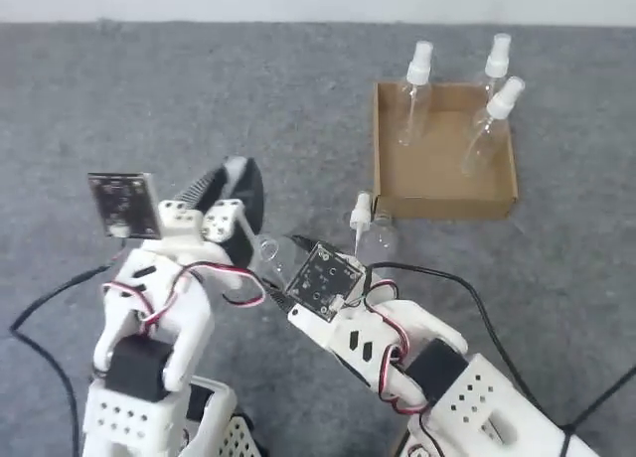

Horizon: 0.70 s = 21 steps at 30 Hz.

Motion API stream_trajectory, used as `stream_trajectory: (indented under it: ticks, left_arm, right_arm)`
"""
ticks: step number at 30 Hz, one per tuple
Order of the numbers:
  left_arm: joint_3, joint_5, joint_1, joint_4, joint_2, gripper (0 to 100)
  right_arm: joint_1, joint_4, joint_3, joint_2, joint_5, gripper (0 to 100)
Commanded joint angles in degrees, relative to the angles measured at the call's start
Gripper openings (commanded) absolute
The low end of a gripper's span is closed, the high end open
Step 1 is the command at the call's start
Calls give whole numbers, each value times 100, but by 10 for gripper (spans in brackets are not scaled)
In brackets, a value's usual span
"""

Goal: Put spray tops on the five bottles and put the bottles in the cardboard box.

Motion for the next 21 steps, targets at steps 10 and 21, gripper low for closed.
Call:
stream_trajectory:
  ticks: [10, 21]
  left_arm:
    - [497, -97, 651, -132, -79, 11]
    - [752, -97, 651, -132, -79, 11]
  right_arm:
    - [374, -505, 18, -163, -598, 6]
    - [374, -497, 18, -163, -598, 6]
